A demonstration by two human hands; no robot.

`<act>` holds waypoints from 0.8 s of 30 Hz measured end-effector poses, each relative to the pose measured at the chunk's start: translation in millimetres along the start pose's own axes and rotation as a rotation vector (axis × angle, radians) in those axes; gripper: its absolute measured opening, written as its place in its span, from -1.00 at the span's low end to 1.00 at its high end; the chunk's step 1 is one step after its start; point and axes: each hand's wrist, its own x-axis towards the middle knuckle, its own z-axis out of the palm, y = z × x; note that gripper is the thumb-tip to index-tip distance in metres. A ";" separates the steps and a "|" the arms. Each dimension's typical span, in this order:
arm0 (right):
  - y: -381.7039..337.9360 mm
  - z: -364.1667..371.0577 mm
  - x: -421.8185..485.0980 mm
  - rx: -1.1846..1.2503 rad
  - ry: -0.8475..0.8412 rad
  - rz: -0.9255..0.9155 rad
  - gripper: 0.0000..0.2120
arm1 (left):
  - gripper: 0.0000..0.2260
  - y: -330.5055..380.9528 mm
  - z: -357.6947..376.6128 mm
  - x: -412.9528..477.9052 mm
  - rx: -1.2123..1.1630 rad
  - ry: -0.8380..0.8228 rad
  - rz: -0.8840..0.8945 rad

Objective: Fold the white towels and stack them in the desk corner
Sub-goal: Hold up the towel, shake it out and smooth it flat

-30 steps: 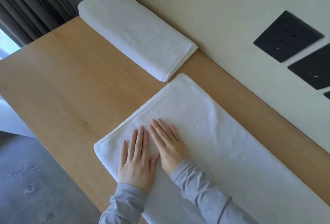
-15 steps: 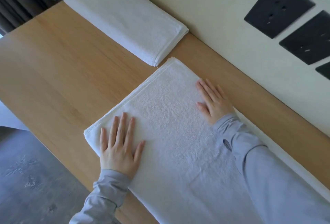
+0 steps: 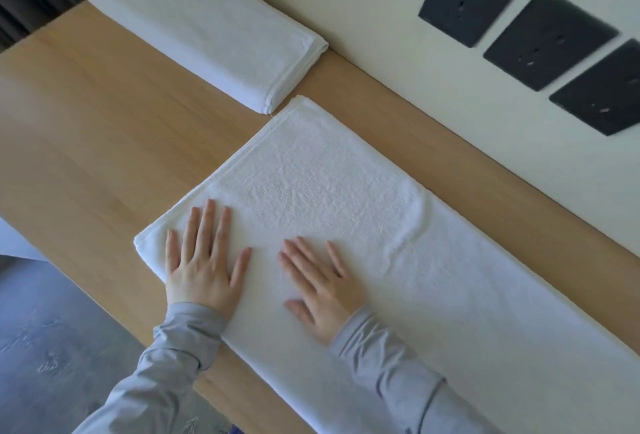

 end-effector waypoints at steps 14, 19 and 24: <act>145.6 -31.5 -63.0 -0.035 -0.012 0.701 -0.34 | -0.35 3.8 1.9 -0.8 0.014 -0.003 -0.029; 55.5 -32.5 -52.2 0.037 0.139 0.611 -0.45 | -0.40 53.9 0.7 -24.6 -0.087 0.019 0.085; -10.6 -9.7 -73.7 0.028 0.031 0.477 -0.49 | -0.44 107.3 18.4 -46.0 -0.095 -0.053 0.240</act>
